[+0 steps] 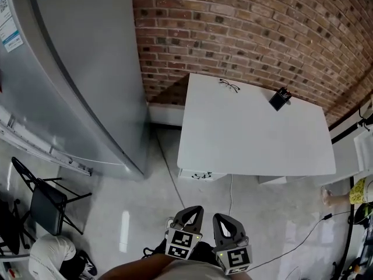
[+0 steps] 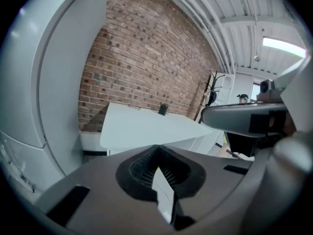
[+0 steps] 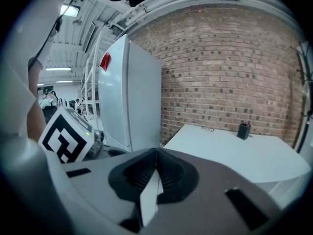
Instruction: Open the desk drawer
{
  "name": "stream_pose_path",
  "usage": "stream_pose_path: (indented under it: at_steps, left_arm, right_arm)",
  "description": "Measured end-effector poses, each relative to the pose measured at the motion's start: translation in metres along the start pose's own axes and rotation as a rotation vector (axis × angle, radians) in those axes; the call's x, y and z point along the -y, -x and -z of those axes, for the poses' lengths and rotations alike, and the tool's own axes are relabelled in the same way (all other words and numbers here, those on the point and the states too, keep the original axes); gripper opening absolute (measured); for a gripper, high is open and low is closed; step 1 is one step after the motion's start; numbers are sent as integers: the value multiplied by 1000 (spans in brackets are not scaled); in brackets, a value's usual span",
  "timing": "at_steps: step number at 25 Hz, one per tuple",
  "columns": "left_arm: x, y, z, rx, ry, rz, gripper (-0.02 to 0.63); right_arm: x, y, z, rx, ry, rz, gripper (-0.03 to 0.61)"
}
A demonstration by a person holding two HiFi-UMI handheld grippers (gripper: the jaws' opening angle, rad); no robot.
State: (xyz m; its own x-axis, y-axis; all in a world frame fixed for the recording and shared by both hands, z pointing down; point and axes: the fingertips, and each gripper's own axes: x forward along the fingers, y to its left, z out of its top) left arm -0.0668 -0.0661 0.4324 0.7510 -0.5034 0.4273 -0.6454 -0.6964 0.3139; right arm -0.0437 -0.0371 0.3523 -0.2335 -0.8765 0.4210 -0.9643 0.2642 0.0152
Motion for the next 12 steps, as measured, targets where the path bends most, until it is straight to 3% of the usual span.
stream_pose_path:
  at_steps: [12]
  left_arm:
    - [-47, -64, 34, -116, -205, -27, 8]
  right_arm:
    - [27, -11, 11, -20, -17, 41, 15]
